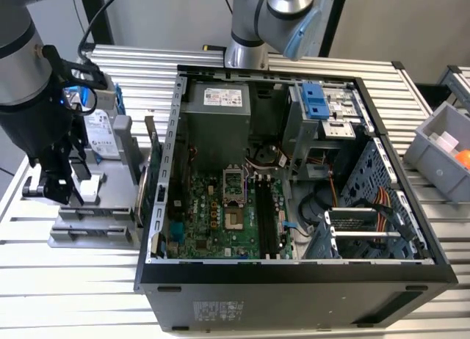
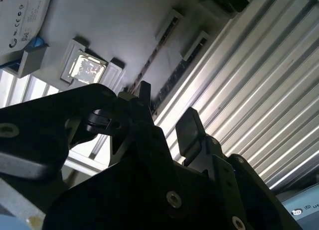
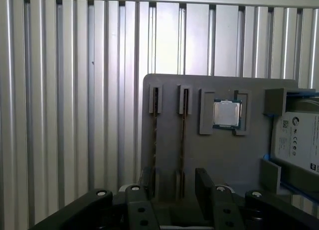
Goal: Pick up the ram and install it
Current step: 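Pick up the ram and move it above insertion slot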
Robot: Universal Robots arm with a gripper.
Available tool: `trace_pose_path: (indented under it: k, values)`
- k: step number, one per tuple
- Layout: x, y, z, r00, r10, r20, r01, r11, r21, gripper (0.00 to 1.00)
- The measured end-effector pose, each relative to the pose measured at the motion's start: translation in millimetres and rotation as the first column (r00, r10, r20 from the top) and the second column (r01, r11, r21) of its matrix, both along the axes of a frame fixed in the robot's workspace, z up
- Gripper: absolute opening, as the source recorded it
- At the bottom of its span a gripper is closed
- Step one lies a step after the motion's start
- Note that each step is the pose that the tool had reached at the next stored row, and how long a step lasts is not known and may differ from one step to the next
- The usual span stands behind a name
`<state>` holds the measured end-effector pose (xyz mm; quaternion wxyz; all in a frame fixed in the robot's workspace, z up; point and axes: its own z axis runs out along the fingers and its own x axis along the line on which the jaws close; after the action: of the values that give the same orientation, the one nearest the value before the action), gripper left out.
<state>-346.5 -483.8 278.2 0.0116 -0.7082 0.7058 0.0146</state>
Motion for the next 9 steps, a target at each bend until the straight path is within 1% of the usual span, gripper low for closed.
trace_pose_path:
  k: [9]
  values:
    - [0.0,0.0,-7.9,1.0000,0.000,-0.0001,0.000,1.0000,0.0000,1.00]
